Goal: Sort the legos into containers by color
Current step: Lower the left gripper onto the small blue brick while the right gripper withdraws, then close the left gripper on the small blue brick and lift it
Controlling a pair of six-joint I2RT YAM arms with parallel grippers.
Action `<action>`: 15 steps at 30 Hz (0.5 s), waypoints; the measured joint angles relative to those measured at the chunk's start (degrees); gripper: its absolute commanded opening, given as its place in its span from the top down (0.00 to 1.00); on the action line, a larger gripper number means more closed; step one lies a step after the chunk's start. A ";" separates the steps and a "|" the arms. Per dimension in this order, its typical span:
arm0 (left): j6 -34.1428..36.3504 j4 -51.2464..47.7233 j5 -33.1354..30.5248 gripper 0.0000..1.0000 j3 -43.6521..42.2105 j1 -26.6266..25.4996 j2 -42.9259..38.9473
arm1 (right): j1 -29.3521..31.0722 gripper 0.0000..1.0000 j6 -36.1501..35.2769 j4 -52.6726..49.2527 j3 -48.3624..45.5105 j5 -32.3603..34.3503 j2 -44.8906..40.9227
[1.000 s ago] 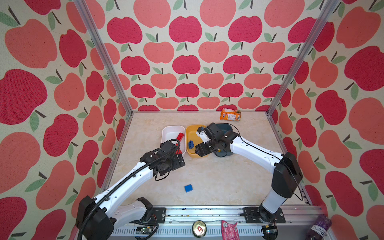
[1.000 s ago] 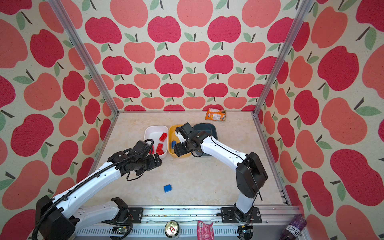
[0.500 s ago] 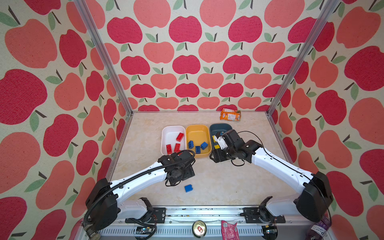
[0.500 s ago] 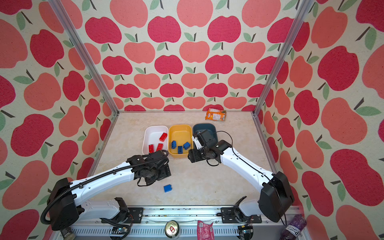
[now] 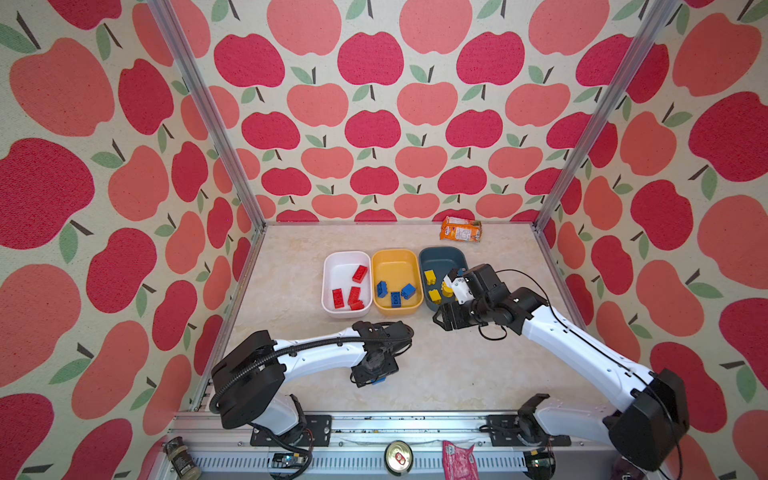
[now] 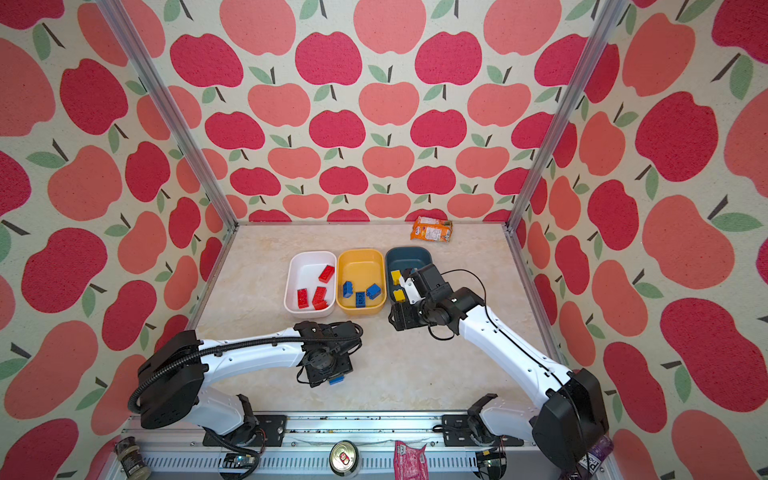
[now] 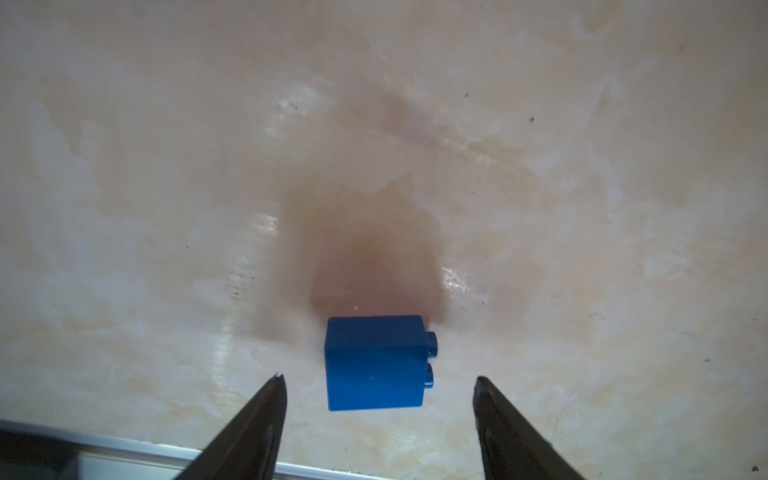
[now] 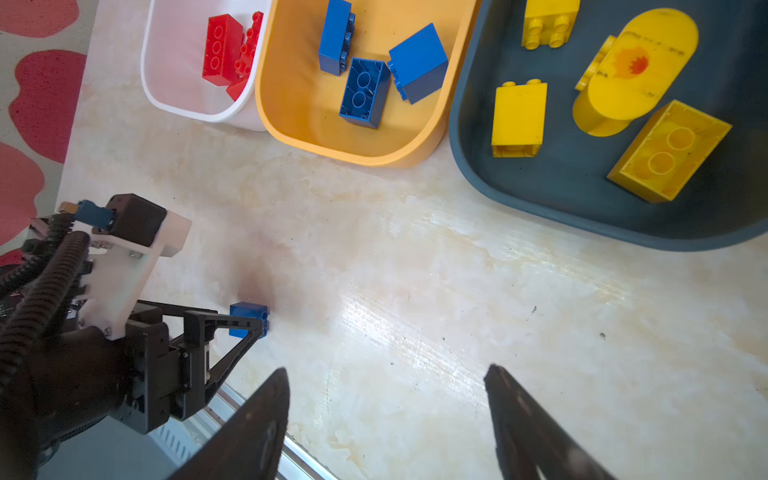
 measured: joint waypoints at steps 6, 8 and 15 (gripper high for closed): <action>-1.07 2.73 0.52 0.33 -1.29 -0.13 0.76 | -0.35 0.23 -0.02 -0.94 -0.63 -0.15 -1.20; -1.11 3.13 0.57 0.34 -1.51 -0.20 1.31 | -0.59 0.23 -0.11 -1.11 -0.63 -0.15 -1.57; -1.18 3.37 0.55 0.39 -1.49 -0.22 2.82 | -0.83 0.23 -0.20 -1.31 -0.90 -0.17 -1.92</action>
